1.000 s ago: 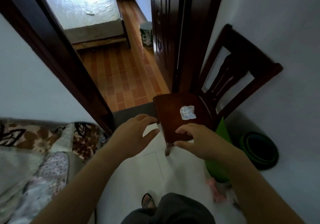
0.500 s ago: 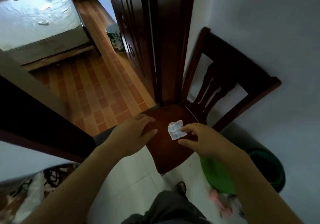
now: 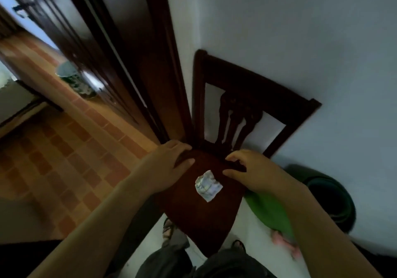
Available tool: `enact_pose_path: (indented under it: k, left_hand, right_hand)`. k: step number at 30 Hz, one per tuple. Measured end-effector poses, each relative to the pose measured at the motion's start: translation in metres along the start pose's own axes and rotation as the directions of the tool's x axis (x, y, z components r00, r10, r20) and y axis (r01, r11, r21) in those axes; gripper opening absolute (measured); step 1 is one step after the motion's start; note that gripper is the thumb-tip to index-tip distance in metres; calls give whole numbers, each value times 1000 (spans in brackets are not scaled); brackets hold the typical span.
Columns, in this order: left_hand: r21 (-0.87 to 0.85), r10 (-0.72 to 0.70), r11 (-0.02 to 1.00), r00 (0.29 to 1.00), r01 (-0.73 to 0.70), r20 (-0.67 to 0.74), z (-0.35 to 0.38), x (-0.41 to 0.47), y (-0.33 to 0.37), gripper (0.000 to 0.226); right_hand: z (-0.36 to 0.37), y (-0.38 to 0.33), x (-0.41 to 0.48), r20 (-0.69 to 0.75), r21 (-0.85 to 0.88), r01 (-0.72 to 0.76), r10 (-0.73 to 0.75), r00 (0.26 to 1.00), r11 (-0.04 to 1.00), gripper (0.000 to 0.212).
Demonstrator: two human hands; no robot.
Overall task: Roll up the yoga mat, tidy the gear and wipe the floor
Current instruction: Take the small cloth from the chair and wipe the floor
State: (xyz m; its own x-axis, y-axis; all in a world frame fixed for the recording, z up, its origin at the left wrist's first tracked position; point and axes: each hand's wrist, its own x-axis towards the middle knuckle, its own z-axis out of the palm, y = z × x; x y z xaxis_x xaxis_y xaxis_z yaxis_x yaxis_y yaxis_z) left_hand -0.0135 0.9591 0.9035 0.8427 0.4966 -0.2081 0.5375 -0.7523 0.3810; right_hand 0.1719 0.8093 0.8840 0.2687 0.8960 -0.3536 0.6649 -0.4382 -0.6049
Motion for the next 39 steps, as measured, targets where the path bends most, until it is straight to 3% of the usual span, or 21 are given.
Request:
enact_pose_path:
  k: [9,17,23,31,36,39]
  left_hand:
    - [3,352,934,925,-356,144,-25,83,-62,46]
    - [-19,469,878,851,-478,237,-19,118,-86,48]
    - [-35,455,882,832,-469,317,19,135,-105,49]
    - [-17,303,948,885,-317,353,136,179,-154,50]
    - [35,197,973,896,-230,398,220,204,-185,52]
    - [38,148,983,895,-180,421,257,217,-203,52]
  right_hand:
    - [41,-41,29,-173,139,-297,319,932,945,45]
    - [64,-51,38,-246,199,-398,439,864,896,44]
    - [83,-24,50,-351,270,-375,454,819,887,40]
    - [170,69,115,-336,334,-327,436,835,884,34]
    - [248,129,170,-458,362,-278,430,778,890,58]
    - [294,160,196,-459,368,-276,431,777,888,59]
